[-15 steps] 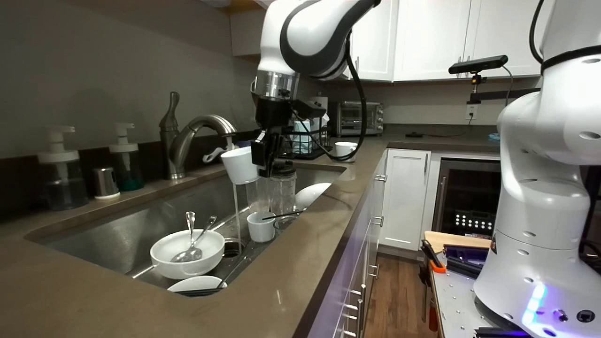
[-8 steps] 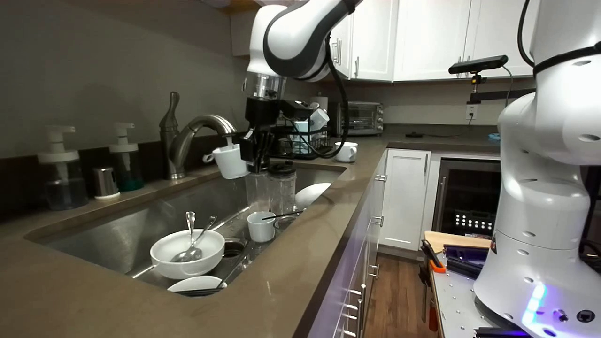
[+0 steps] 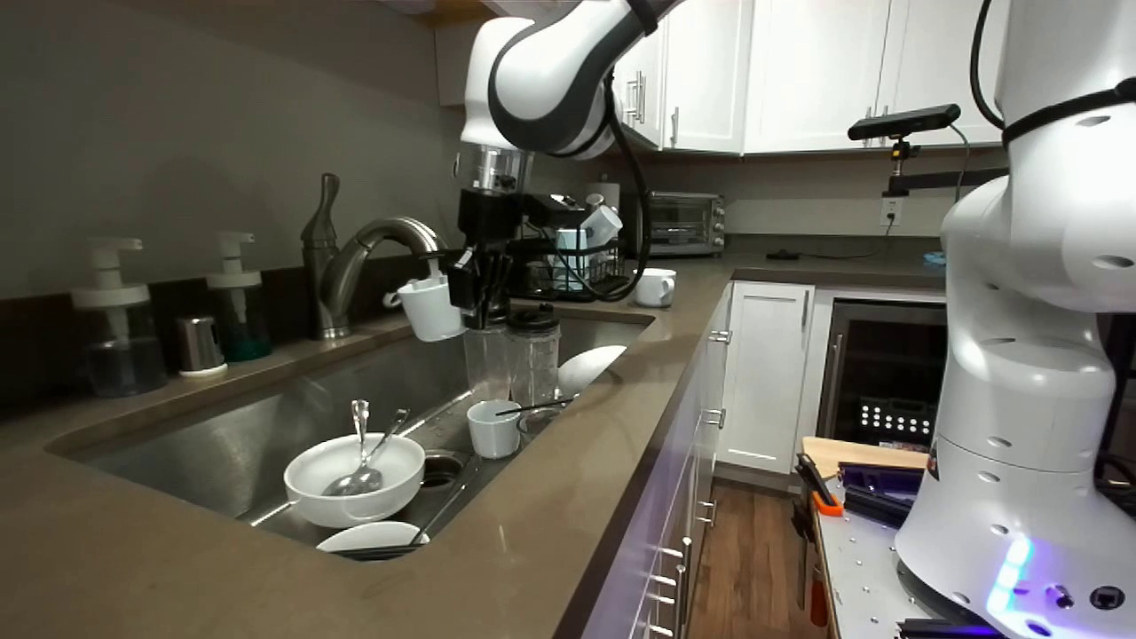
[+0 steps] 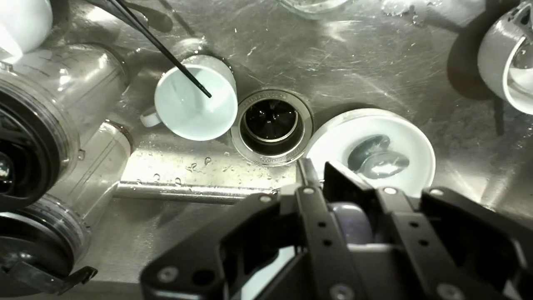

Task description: Pick the mug on the left side of the counter, put some water in it and place it next to the white mug on the right

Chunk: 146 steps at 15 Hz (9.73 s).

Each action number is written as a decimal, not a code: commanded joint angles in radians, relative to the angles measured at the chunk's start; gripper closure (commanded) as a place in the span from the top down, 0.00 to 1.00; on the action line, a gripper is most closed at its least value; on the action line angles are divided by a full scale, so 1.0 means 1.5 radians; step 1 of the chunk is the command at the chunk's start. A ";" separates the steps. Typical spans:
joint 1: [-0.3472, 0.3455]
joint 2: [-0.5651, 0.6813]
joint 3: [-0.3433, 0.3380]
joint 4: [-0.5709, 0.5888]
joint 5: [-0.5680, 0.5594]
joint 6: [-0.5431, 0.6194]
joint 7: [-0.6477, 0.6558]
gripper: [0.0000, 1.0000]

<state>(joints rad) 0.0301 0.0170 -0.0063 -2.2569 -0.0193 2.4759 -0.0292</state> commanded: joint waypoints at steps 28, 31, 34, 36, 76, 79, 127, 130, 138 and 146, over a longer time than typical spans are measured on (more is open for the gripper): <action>-0.005 0.001 0.005 0.001 0.000 -0.002 0.000 0.14; -0.005 0.001 0.005 0.001 0.000 -0.002 0.000 0.14; -0.005 0.001 0.005 0.001 0.000 -0.002 0.000 0.14; -0.005 0.001 0.005 0.001 0.000 -0.002 0.000 0.14; -0.166 -0.222 -0.064 -0.207 -0.094 -0.013 0.245 0.04; -0.180 -0.225 -0.074 -0.211 -0.095 -0.011 0.246 0.04; -0.270 -0.056 -0.184 -0.060 -0.118 -0.030 0.274 0.04; -0.269 -0.044 -0.193 -0.049 -0.114 -0.029 0.270 0.04; -0.268 -0.013 -0.211 -0.017 -0.106 -0.028 0.264 0.04; -0.268 0.025 -0.230 0.024 -0.094 -0.028 0.254 0.04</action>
<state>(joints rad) -0.3767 0.0303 -0.3366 -2.2716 -0.1677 2.4430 0.3572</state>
